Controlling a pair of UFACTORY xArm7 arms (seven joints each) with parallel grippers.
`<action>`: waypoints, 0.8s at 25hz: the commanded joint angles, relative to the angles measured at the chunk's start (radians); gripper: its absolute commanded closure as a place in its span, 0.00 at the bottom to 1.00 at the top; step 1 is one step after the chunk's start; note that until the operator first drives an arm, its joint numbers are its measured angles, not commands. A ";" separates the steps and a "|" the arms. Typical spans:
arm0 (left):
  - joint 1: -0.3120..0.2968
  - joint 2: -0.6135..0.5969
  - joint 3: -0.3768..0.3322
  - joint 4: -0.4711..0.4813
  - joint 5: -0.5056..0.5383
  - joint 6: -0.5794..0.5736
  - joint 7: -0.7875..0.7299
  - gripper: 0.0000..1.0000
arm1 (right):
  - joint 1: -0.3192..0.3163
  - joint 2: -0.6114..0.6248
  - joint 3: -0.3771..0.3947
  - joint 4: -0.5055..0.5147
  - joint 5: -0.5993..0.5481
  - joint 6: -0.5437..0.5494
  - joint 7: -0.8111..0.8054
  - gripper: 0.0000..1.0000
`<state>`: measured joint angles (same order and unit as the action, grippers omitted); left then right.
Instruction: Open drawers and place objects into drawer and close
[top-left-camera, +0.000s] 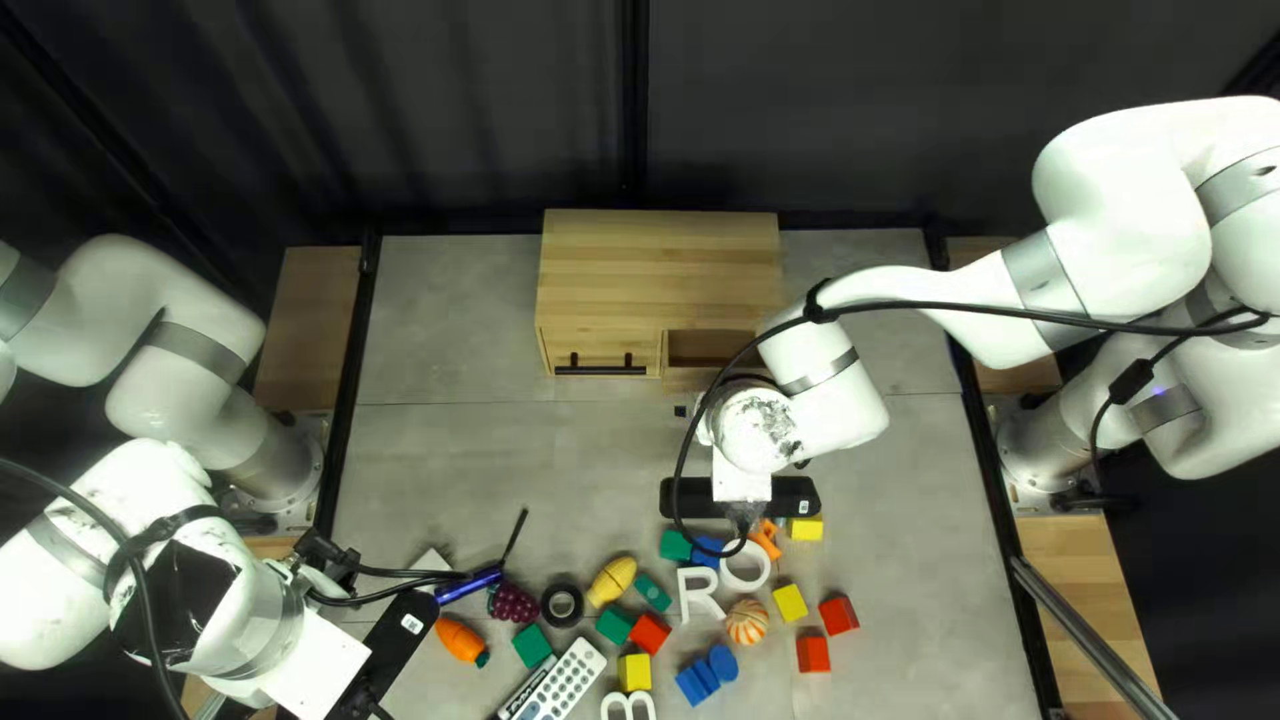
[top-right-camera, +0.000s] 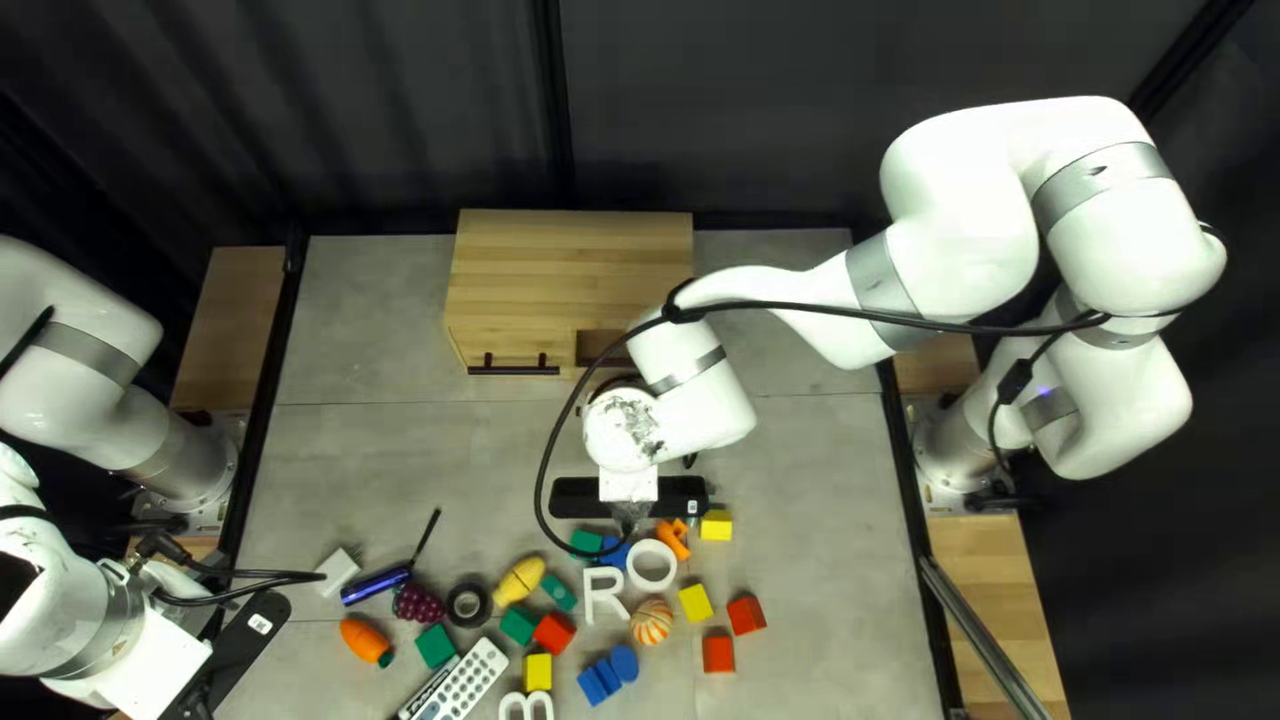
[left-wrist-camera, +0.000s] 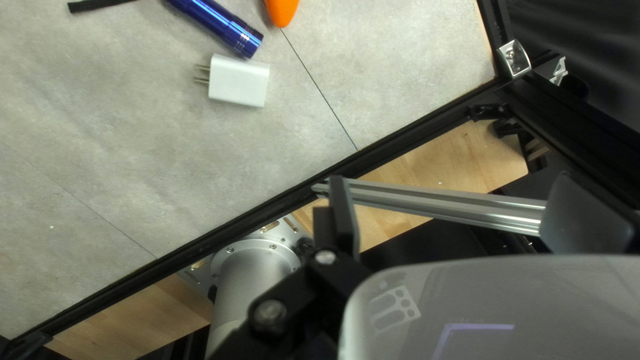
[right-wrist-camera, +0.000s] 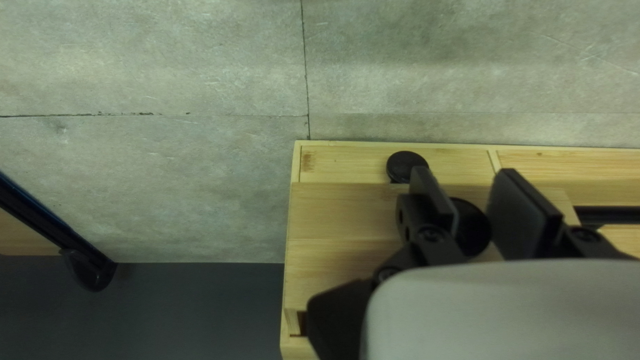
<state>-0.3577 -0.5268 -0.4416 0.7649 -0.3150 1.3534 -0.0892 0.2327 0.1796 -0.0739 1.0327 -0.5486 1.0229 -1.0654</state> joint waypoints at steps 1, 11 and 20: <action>0.000 0.000 0.000 0.000 0.000 0.000 0.000 0.00 | 0.007 0.005 0.006 0.007 0.002 0.006 0.004 0.90; 0.000 0.000 0.000 0.000 0.000 0.000 0.000 0.00 | 0.025 0.022 0.019 0.029 0.003 0.021 0.025 0.93; 0.000 0.000 0.000 0.000 0.000 0.000 0.000 0.00 | 0.025 0.017 0.022 0.029 0.006 0.008 0.016 1.00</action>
<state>-0.3577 -0.5268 -0.4416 0.7649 -0.3150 1.3534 -0.0892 0.2585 0.1983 -0.0523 1.0609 -0.5432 1.0325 -1.0462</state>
